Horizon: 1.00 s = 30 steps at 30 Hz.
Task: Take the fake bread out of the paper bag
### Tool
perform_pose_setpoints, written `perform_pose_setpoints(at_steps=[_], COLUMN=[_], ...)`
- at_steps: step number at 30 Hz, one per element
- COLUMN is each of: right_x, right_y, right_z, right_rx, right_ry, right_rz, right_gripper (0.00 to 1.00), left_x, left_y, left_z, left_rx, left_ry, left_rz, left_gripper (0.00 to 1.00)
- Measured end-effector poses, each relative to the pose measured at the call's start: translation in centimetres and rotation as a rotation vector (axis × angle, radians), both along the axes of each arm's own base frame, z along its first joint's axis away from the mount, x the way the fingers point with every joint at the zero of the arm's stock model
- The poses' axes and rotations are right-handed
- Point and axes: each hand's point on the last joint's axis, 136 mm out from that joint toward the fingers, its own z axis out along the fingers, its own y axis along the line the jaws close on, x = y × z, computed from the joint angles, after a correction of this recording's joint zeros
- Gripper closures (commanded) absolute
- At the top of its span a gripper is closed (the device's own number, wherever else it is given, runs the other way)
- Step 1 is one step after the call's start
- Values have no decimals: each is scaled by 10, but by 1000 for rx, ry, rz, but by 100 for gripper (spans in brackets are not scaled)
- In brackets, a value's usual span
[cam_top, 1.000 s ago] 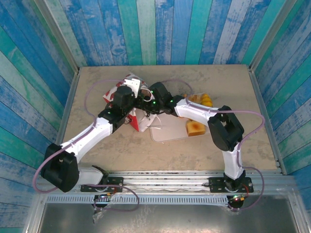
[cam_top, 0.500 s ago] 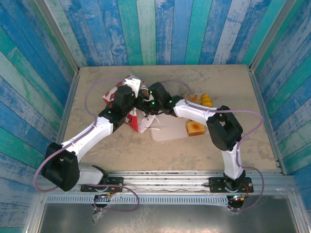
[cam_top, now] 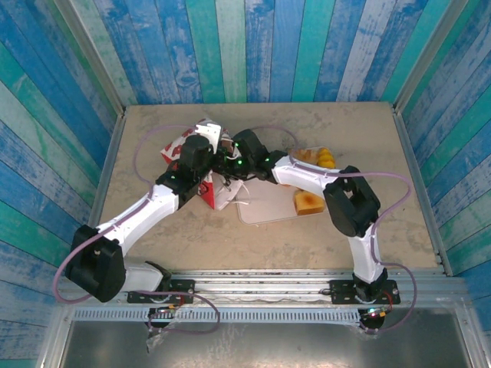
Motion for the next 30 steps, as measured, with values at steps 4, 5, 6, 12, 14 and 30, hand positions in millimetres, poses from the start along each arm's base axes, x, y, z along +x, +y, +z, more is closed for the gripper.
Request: perform_pose_setpoints(at_steps=[4,5,6,12,14,30], right_x=[-12,-15,-17,-30,-33,-59], right_y=[-9,-11,-13,-23,-26,-37], right_z=[8,10,13,19,19,35], right_rx=[-8,-10,-10,-25,-36,11], right_ry=[-10,-14,-16,-23,-22,-39], right_rz=[6,7,7,17,21,65], right_gripper=[99,99,99,99,99,99], left_x=[3,4,4,7,8,14], left_y=[6,8,9,17,19,23], left_z=[3,4,5,9,11,8], left_rx=[-2,-3,-3,-8,-10,-19], left_ry=[-14,-19,-23,-39,-42,-33], left_rz=[45,57,69,123,136,182], left_gripper=[99,99,98,98,98,98])
